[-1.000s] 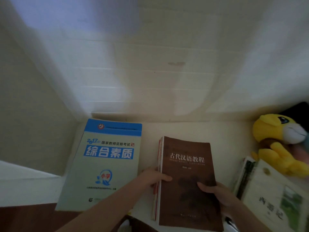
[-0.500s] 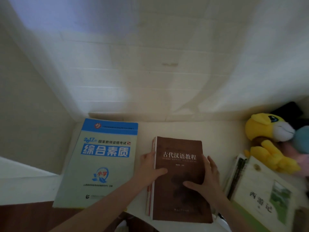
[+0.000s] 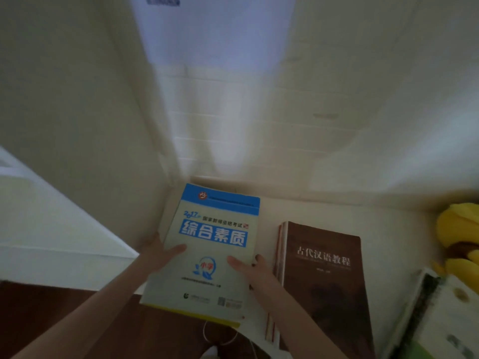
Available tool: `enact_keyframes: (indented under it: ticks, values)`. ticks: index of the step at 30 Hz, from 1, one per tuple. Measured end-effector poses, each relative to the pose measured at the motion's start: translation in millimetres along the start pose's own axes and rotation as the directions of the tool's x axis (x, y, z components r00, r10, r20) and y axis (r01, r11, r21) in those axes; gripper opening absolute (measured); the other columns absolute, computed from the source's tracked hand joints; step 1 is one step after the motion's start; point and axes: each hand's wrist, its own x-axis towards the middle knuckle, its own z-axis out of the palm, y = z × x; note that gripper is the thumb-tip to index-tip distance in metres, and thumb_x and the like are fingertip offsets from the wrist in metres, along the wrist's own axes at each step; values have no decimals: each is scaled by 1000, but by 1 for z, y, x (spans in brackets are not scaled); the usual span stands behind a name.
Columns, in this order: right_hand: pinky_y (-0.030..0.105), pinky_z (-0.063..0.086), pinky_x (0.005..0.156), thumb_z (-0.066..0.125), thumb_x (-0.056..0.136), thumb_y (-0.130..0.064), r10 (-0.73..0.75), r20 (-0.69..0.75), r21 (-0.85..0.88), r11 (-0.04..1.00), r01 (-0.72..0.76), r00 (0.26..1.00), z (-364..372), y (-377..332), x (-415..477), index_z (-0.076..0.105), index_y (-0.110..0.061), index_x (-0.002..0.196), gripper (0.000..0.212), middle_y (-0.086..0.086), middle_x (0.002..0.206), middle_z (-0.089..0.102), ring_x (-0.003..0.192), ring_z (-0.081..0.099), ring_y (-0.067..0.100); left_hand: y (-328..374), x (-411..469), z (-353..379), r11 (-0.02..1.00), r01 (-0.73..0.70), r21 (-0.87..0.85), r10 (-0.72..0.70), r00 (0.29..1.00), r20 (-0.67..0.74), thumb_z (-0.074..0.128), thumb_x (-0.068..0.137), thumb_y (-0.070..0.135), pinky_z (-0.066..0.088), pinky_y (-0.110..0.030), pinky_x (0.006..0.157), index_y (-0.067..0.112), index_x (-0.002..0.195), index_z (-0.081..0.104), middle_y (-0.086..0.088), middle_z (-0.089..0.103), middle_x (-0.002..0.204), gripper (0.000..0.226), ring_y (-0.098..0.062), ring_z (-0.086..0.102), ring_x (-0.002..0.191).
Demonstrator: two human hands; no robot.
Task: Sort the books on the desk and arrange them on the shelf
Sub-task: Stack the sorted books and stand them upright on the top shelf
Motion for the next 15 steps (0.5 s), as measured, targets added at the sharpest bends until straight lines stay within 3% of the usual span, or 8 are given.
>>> enact_keyframes:
  ticks: [3, 4, 7, 8, 10, 12, 15]
  values:
    - [44, 58, 83, 93, 34, -58, -26, -43, -58, 998, 24, 999, 7, 7, 17, 54, -14, 125, 108, 2, 108, 71, 93, 71, 21, 27, -25, -3, 993, 37, -114, -26, 995, 96, 84, 46, 58, 54, -49, 87, 14, 119, 60, -9, 70, 109, 88, -29, 68, 95]
    - [42, 59, 81, 94, 37, -55, -37, -38, -50, 998, 35, 999, 9, 5, 17, 57, -14, 123, 103, 3, 108, 72, 92, 72, 21, 34, -30, -2, 991, 24, -131, -9, 993, 114, 85, 47, 56, 54, -49, 87, 14, 118, 62, -9, 71, 107, 85, -29, 69, 94]
    - [35, 59, 74, 85, 71, -24, -61, 15, 4, 998, 61, 998, 13, -5, 13, 67, -15, 113, 47, 4, 103, 75, 90, 72, 21, 41, -28, 0, 984, 31, -175, -7, 991, 136, 86, 60, 46, 54, -49, 88, 12, 116, 63, -11, 71, 106, 69, -30, 68, 94]
    - [39, 59, 77, 83, 74, -19, -44, 6, 7, 999, 44, 999, 13, -5, 14, 68, -14, 111, 40, 6, 103, 74, 92, 72, 23, 42, -27, -2, 980, 48, -195, -22, 991, 135, 87, 57, 47, 54, -49, 88, 12, 114, 64, -12, 71, 105, 71, -31, 68, 94]
    - [47, 57, 85, 84, 73, -17, -16, -24, 4, 1000, 16, 1000, 14, -6, 18, 69, -12, 110, 40, 10, 106, 73, 95, 71, 27, 46, -27, -3, 966, 77, -247, -37, 986, 160, 88, 48, 49, 55, -50, 86, 11, 110, 67, -12, 72, 102, 75, -31, 69, 91]
    - [47, 57, 86, 86, 71, -16, 17, -41, -13, 1000, -18, 999, 14, -8, 21, 70, -11, 108, 41, 11, 105, 73, 93, 71, 28, 50, -27, -3, 949, 102, -300, -42, 979, 200, 85, 59, 39, 57, -47, 79, 8, 109, 67, -14, 72, 100, 62, -31, 70, 89]
    - [38, 60, 72, 85, 71, -15, 26, -40, -19, 999, -27, 999, 12, -6, 27, 70, -13, 102, 35, 7, 97, 74, 85, 72, 22, 54, -24, -5, 926, 150, -346, -64, 966, 249, 82, 69, 33, 58, -40, 69, 5, 107, 68, -16, 73, 95, 49, -31, 71, 86]
